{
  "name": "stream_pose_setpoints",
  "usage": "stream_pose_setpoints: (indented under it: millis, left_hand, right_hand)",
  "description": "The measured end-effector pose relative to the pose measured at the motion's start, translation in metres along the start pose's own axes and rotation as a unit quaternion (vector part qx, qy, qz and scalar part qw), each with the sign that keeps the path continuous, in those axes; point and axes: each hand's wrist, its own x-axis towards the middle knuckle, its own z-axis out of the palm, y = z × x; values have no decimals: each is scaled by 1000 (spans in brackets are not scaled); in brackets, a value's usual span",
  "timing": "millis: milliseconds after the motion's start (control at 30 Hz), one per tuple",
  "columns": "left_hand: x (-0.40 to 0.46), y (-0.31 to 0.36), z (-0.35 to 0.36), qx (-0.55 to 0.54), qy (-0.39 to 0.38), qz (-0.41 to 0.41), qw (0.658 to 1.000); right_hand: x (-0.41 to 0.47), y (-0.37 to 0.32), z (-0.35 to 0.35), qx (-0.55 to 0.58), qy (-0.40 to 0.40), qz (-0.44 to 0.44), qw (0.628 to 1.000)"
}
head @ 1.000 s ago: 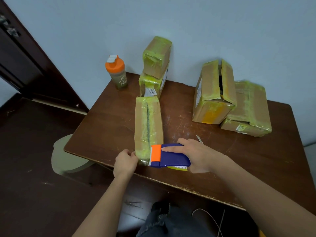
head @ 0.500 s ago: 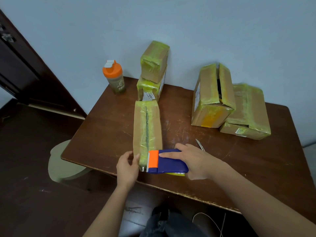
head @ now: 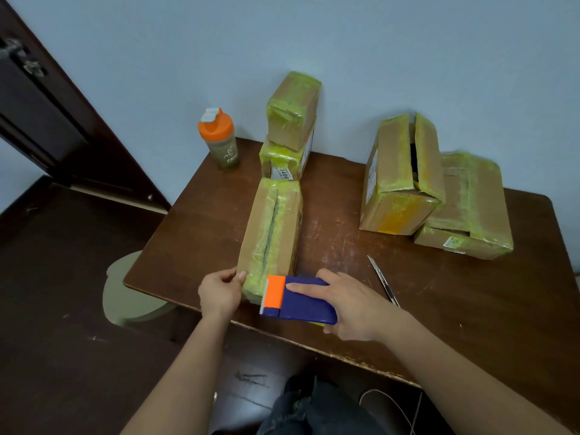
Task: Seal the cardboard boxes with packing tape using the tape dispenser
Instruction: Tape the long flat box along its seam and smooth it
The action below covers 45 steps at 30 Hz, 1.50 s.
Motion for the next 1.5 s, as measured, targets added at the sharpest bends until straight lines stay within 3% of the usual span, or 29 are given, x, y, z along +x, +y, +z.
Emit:
stream_pose_setpoints:
  millis: [267,600,1500]
  left_hand:
    - [0,5,2,-31,4,-55,998]
    - [-10,12,6,-22,31,-52,998]
    - [-19,17,8,-14,38,-28,999]
  right_hand:
    - [-7,4,-3,9,2,-10,1000]
    - [-38,35,-11,-5,-3,20,1000]
    - [-53,36,-5,12,-24,24,999]
